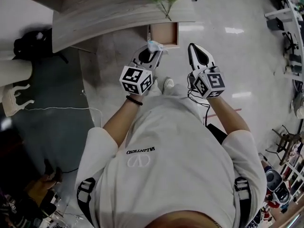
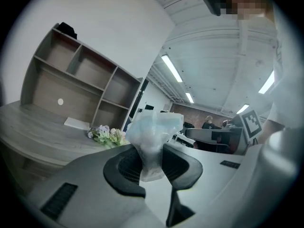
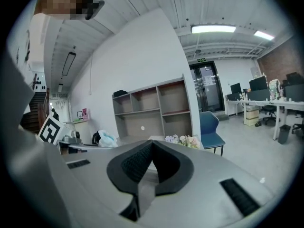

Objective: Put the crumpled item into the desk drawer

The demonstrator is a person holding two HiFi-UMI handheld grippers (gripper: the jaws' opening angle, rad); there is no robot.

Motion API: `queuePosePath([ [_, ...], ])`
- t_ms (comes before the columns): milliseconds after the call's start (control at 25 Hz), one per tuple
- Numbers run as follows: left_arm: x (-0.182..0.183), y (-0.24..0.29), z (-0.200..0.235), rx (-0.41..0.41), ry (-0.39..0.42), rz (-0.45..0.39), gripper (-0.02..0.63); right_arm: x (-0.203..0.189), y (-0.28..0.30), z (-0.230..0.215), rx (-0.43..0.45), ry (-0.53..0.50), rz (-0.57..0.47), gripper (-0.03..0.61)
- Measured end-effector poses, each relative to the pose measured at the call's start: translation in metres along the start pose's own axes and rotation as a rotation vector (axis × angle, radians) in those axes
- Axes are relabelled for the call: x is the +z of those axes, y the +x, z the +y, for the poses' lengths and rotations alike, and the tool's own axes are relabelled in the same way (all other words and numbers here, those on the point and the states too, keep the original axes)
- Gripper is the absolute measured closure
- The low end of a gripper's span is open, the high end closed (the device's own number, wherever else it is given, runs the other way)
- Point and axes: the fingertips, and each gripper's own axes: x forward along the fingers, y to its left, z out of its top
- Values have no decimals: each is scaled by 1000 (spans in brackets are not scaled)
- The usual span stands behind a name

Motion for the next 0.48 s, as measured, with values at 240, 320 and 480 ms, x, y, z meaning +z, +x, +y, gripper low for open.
queuePosePath([
  [240,-27,39,16,53,-45,64,528,-31,39,-19,10,0,60,580],
  [320,-36,54,22,63,-65,84,528,-46,52,-24,26,10,98,580],
  [480,-60,80,32,86,-109,140,528,-79,76,-40,11,36,188,580],
])
